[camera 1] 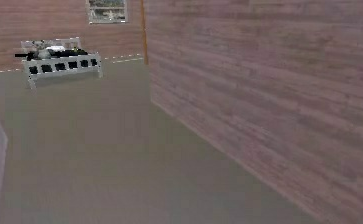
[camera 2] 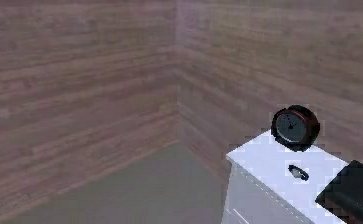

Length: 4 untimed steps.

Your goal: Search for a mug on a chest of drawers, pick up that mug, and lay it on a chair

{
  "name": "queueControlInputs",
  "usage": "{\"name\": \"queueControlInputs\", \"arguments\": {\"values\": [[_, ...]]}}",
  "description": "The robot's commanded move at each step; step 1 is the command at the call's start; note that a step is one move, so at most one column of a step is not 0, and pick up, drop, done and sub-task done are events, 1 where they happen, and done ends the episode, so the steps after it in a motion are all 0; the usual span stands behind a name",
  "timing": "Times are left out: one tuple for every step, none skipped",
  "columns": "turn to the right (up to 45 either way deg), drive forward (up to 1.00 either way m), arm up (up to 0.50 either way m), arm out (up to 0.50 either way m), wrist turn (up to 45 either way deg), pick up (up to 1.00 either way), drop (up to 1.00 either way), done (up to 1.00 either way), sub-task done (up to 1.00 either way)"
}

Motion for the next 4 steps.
{"name": "queueControlInputs", "arguments": {"values": [[45.0,0.00,0.00,0.00,0.0,0.00,0.00,0.00,0.00],[33.0,0.00,0.00,0.00,0.0,0.00,0.00,0.00,0.00],[0.0,0.00,0.50,0.00,0.0,0.00,0.00,0.00,0.00],[0.0,0.00,0.38,0.00,0.0,0.00,0.00,0.00,0.00]]}}
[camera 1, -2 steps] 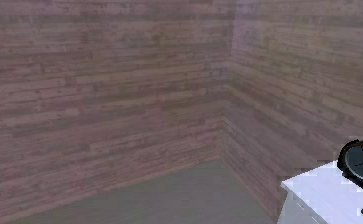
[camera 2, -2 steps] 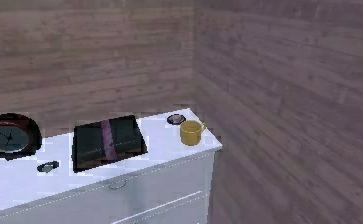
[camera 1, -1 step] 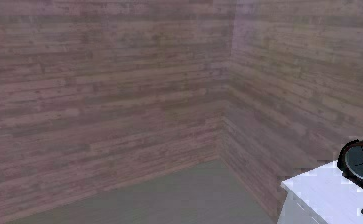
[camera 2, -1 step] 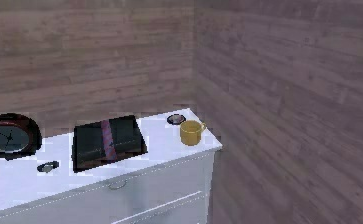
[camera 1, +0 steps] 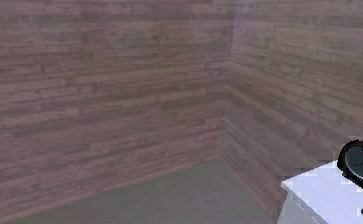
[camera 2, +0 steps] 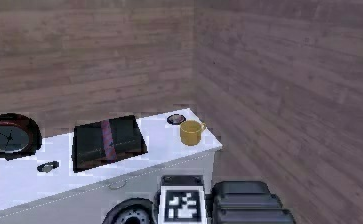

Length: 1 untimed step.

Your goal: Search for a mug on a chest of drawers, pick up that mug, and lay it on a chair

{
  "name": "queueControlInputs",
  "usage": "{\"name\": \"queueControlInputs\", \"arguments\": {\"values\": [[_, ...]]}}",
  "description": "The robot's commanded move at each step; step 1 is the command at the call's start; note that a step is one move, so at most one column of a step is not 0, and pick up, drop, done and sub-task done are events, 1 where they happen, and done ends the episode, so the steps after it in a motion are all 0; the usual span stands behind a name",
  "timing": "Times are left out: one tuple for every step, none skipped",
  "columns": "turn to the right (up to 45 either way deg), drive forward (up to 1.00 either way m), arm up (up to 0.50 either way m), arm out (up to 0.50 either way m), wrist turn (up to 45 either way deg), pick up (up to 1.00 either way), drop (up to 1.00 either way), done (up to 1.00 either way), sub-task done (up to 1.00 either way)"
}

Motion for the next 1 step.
{"name": "queueControlInputs", "arguments": {"values": [[0.0,0.00,0.00,0.44,0.0,0.00,0.00,0.00,0.00]]}}
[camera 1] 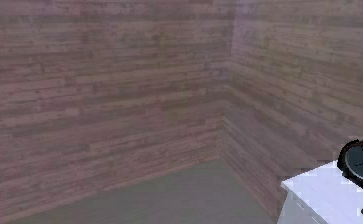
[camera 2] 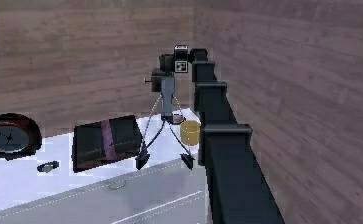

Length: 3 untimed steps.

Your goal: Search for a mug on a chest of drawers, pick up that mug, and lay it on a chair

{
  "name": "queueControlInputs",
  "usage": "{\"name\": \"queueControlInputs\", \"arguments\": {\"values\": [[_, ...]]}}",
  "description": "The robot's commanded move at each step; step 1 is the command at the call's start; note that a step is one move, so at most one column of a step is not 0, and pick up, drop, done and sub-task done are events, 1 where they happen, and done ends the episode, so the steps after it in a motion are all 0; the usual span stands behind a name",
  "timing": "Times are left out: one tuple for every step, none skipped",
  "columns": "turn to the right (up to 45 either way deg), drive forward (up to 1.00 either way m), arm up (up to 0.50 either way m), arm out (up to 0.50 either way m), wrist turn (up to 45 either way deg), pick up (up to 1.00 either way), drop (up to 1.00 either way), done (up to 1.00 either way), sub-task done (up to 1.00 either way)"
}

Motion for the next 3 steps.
{"name": "queueControlInputs", "arguments": {"values": [[0.0,0.00,0.00,0.00,45.0,0.00,0.00,0.00,0.00],[0.0,0.00,0.00,0.00,45.0,0.00,0.00,0.00,0.00],[0.0,0.00,0.00,0.00,45.0,0.00,0.00,0.00,0.00]]}}
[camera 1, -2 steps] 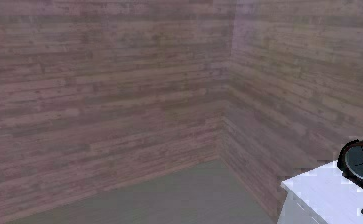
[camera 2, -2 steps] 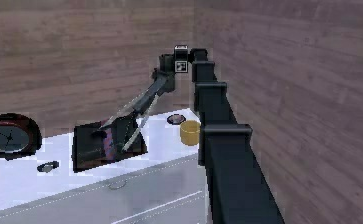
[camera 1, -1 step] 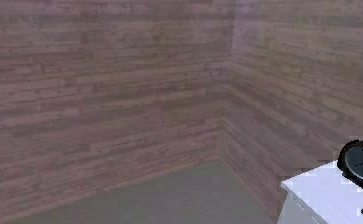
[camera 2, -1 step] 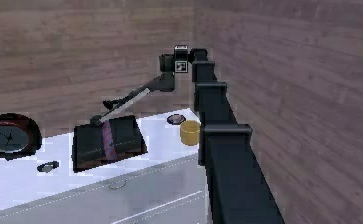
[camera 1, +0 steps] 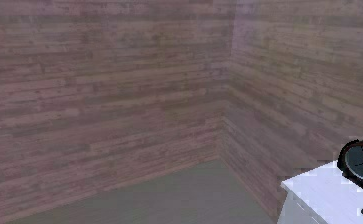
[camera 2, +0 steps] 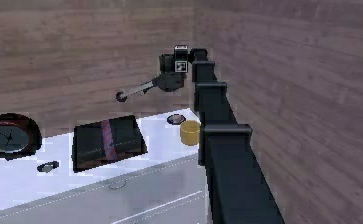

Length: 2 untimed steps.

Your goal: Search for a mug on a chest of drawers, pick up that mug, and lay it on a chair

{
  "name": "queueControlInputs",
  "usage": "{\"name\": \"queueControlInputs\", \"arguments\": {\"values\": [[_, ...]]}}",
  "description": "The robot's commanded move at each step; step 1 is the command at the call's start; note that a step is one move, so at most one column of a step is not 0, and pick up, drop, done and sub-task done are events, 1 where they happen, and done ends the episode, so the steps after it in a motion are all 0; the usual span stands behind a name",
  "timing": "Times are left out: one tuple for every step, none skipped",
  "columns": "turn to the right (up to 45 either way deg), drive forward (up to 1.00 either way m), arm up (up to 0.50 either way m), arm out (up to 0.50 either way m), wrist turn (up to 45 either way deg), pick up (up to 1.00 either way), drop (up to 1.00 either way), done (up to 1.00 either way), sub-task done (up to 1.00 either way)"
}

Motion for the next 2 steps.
{"name": "queueControlInputs", "arguments": {"values": [[0.0,0.00,0.00,0.00,45.0,0.00,0.00,0.00,0.00],[0.0,0.00,0.00,0.00,15.0,0.00,0.00,0.00,0.00]]}}
